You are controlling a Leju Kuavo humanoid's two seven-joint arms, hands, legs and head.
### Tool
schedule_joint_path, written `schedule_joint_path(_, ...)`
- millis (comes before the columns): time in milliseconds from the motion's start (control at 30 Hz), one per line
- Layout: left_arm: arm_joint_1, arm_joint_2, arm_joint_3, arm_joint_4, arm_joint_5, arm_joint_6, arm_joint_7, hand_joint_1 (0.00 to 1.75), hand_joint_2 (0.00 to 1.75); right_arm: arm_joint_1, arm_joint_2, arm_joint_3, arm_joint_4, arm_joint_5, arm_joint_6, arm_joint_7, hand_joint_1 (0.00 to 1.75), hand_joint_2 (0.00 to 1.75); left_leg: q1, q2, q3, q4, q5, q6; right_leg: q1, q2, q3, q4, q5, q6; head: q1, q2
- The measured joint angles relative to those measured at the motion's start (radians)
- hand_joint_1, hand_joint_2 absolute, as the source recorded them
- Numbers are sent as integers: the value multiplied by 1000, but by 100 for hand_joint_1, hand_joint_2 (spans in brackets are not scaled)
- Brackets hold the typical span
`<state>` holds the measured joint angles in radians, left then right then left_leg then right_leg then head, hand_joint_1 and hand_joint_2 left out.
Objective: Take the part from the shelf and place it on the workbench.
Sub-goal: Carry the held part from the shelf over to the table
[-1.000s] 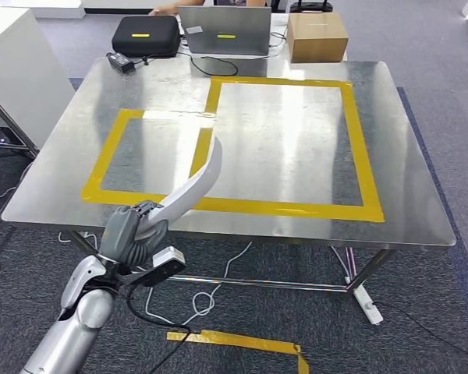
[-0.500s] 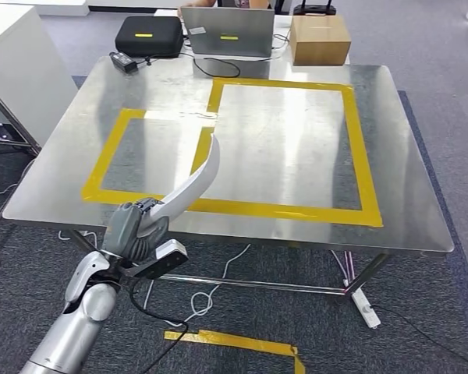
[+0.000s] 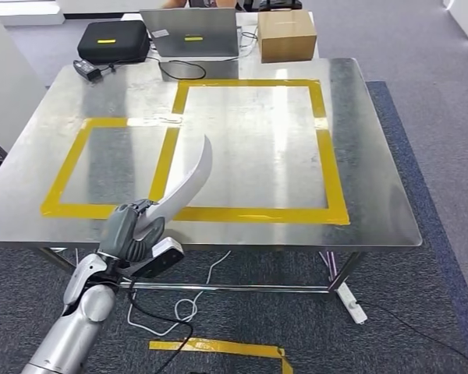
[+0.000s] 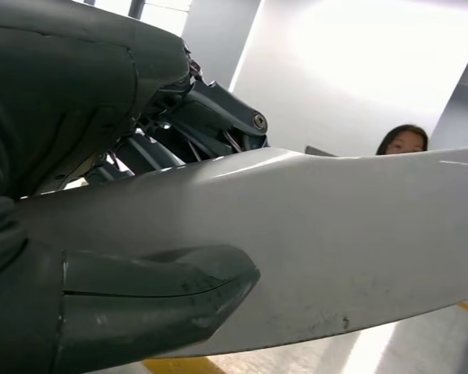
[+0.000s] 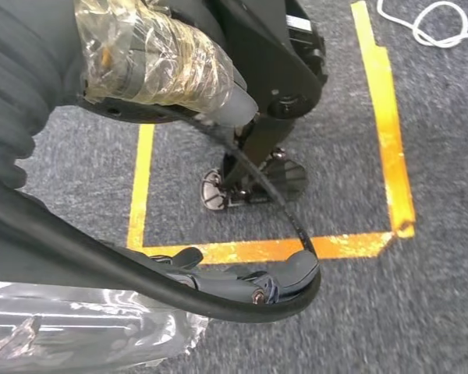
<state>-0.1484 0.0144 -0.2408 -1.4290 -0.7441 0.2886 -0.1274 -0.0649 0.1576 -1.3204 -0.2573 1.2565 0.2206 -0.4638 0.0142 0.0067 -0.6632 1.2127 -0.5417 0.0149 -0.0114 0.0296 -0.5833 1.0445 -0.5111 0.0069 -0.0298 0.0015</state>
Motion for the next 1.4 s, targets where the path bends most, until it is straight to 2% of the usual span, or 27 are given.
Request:
schedule_joint_path(67, -2, 0, 3, 2, 1, 1, 1, 175, 175, -2, 1, 1, 2, -1, 0, 0, 0, 175, -16, -9, 35, -104, 64, 32, 6, 6, 7, -1, -6, 0, 4, 0)
schedule_joint_path(100, -3, 0, 4, 4, 1, 2, 1, 175, 175, -2, 2, 2, 3, -1, 1, 0, 0, 175, -21, -12, 45, -134, 72, 42, 5, 7, 7, -3, -7, 3, 6, 0)
schedule_joint_path(133, -4, 0, 5, 5, 1, 3, 2, 175, 175, -1, 2, 2, 4, -1, 1, 1, 0, 175, -24, -13, 49, -146, 66, 46, 4, 8, 4, -4, -6, 7, 6, 0)
schedule_joint_path(200, -5, 0, 5, 8, 1, 5, 4, 175, 175, 0, 1, 2, 4, -2, 2, 2, 0, 175, -23, -11, 60, -174, 64, 42, 1, 7, 0, -11, -5, 17, 4, 0)
schedule_joint_path(267, -7, 0, 6, 11, 1, 7, 6, 175, 175, -1, 0, 3, 4, -3, 2, 2, 0, 175, -16, -8, 77, -200, 69, 33, 2, -3, -13, 13, -24, 26, 7, 0)
schedule_joint_path(300, -7, -1, 7, 12, 1, 8, 7, 175, 175, -2, -1, 4, 4, -4, 2, 2, 0, 175, -13, -6, 85, -208, 70, 28, 2, -10, -35, 55, -45, 30, 9, 0)
schedule_joint_path(367, -7, -1, 7, 17, 1, 8, 8, 175, 175, -3, -2, 7, 4, -4, 1, 2, 0, 175, -15, -5, 90, -210, 66, 27, 1, -20, -102, 182, -95, 37, 13, 0)
schedule_joint_path(400, -5, -1, 7, 20, 1, 8, 8, 175, 175, -2, -2, 8, 4, -4, 1, 3, 0, 175, -16, -4, 91, -210, 64, 26, 1, -22, -131, 228, -105, 39, 13, 0)
schedule_joint_path(433, -4, -1, 7, 23, 1, 8, 8, 175, 175, 0, -3, 9, 4, -4, 1, 3, 0, 175, -17, -3, 94, -210, 62, 26, 1, -22, -142, 240, -95, 40, 13, 0)
schedule_joint_path(467, -3, -1, 7, 25, 1, 8, 8, 175, 175, 1, -3, 9, 4, -5, 1, 3, 0, 175, -18, -3, 98, -210, 59, 25, 1, -23, -133, 212, -66, 38, 13, 0)
schedule_joint_path(500, -3, -1, 7, 27, 1, 8, 8, 175, 175, 1, -4, 9, 4, -5, 1, 3, 0, 175, -19, -3, 103, -210, 55, 24, 2, -24, -104, 148, -24, 36, 13, 0)
schedule_joint_path(567, -4, -1, 7, 28, 2, 8, 8, 175, 175, -1, -5, 10, 4, -6, 1, 3, 0, 175, -22, -2, 112, -208, 48, 19, 5, -29, -38, 19, 25, 26, 12, 0)
schedule_joint_path(600, -5, -1, 8, 28, 2, 8, 8, 175, 175, -3, -6, 10, 4, -6, 1, 3, 0, 175, -24, -2, 114, -207, 45, 15, 8, -31, -17, -16, 31, 21, 12, 0)
schedule_joint_path(633, -6, -1, 8, 29, 2, 8, 8, 175, 175, -3, -6, 11, 4, -6, 1, 3, 0, 175, -24, -1, 114, -206, 44, 10, 10, -31, -9, -27, 24, 16, 11, 0)
schedule_joint_path(700, -8, -1, 9, 30, 2, 9, 8, 175, 175, -2, -6, 11, 4, -6, 1, 3, 0, 175, -24, 0, 114, -205, 40, 2, 10, -30, -4, -32, 25, 6, 10, 0)
schedule_joint_path(767, -9, -1, 10, 30, 1, 9, 8, 175, 175, -1, -6, 11, 4, -7, 1, 3, 0, 175, -22, -2, 106, -180, 20, -9, 5, -29, 4, -39, 25, -4, 7, 0)
schedule_joint_path(800, -11, -1, 12, 31, 1, 10, 10, 175, 175, -2, -7, 11, 4, -8, 1, 3, 0, 175, -20, -3, 86, -138, -2, -15, 2, -28, 9, -42, 25, -9, 4, 0)
schedule_joint_path(867, -12, 0, 16, 35, 0, 12, 18, 175, 175, -3, -8, 11, 4, -9, 0, 4, 0, 175, -13, -4, 19, -8, -55, -25, 1, -27, 15, -43, 20, -15, 0, 0)
schedule_joint_path(900, -12, 0, 18, 39, -3, 14, 23, 175, 175, -3, -8, 12, 4, -9, 0, 4, 0, 175, -10, -3, -15, 50, -70, -28, 1, -26, 18, -43, 18, -16, 0, 0)
schedule_joint_path(933, -11, 0, 20, 44, -6, 15, 28, 175, 175, -2, -8, 13, 4, -10, 0, 6, 0, 175, -7, -3, -34, 76, -64, -30, 1, -24, 21, -43, 15, -16, 0, 0)
schedule_joint_path(967, -12, 0, 22, 49, -10, 18, 34, 175, 175, -1, -8, 14, 4, -10, 0, 7, 0, 175, -5, -3, -36, 65, -39, -31, 1, -21, 26, -43, 12, -14, 0, 0)
schedule_joint_path(1033, -15, 0, 28, 58, -18, 25, 44, 175, 175, -1, -8, 17, 4, -11, -1, 10, 0, 175, -3, -4, 7, -51, 45, -28, 0, -17, 38, -43, 4, -8, 0, 0)
schedule_joint_path(1067, -18, 0, 31, 62, -22, 28, 49, 175, 175, -2, -8, 18, 4, -11, -2, 11, 0, 175, -4, -4, 33, -111, 74, -25, 1, -16, 42, -42, 0, -4, 0, 0)
schedule_joint_path(1133, -25, 0, 36, 73, -29, 32, 57, 175, 175, -3, -8, 20, 4, -12, -2, 12, 0, 175, -7, -5, 60, -180, 86, -18, 3, -15, 40, -42, -4, 8, 1, 0)
schedule_joint_path(1233, -29, 0, 43, 87, -36, 37, 62, 175, 175, -3, -8, 27, 4, -11, -3, 11, 0, 175, -9, -6, 66, -197, 79, -2, 2, -16, 37, -44, -8, 25, 2, 0)
schedule_joint_path(1300, -34, -1, 49, 92, -41, 43, 62, 175, 175, -3, -8, 33, 4, -10, -4, 9, 0, 175, -6, -4, 75, -206, 80, 11, 2, -19, 10, 10, -38, 33, 5, 0)
schedule_joint_path(1400, -39, -1, 52, 102, -46, 51, 63, 175, 175, -2, -8, 42, 4, -9, -5, 8, 0, 175, -9, -4, 80, -208, 74, 23, 1, -21, -103, 207, -110, 36, 7, 0)
